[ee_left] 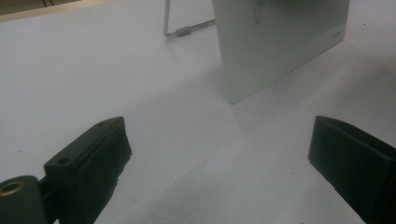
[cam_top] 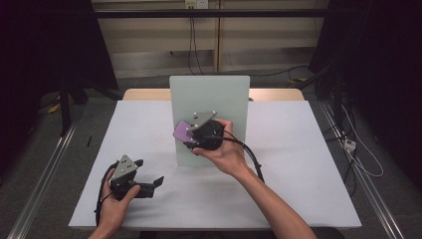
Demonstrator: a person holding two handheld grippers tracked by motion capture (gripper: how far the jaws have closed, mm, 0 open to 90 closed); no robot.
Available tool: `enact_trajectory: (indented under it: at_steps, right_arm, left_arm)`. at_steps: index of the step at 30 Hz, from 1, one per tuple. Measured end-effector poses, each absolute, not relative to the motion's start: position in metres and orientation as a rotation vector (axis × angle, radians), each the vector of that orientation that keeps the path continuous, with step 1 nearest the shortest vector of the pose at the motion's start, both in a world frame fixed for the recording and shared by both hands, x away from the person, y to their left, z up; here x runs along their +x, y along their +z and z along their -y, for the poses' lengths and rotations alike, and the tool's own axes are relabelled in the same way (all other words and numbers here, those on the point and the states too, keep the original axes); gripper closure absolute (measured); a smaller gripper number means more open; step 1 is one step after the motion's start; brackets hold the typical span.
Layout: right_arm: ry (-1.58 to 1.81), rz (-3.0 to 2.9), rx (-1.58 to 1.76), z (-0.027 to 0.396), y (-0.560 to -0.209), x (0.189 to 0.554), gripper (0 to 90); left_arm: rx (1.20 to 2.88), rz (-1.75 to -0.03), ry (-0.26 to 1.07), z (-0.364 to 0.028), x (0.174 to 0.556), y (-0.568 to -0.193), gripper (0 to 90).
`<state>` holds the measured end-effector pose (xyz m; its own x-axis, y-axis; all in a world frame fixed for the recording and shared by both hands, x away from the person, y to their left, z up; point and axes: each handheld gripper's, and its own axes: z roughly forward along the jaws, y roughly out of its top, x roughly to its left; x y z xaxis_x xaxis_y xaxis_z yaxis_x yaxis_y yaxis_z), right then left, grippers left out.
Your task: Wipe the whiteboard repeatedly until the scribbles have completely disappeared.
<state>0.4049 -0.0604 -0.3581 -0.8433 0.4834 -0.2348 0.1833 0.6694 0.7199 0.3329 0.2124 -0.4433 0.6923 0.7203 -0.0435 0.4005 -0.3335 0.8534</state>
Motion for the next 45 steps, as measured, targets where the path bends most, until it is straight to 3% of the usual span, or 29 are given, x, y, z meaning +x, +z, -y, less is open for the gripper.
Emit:
enact_trajectory:
  at_steps: [10,22,45]
  right_arm:
    - [1.002,-2.518,0.541,0.063,-0.365,0.403,41.7]
    - [1.049,-2.4,0.57,0.063,-0.325,0.416,41.6]
    - [1.006,-2.518,0.529,0.047,-0.376,0.401,41.7]
  left_arm:
    - [1.962,-0.867,0.434,-0.214,0.333,-0.443,4.9]
    - [1.969,-0.862,0.43,-0.213,0.333,-0.443,4.9]
    - [1.97,-0.862,0.436,-0.212,0.333,-0.444,4.9]
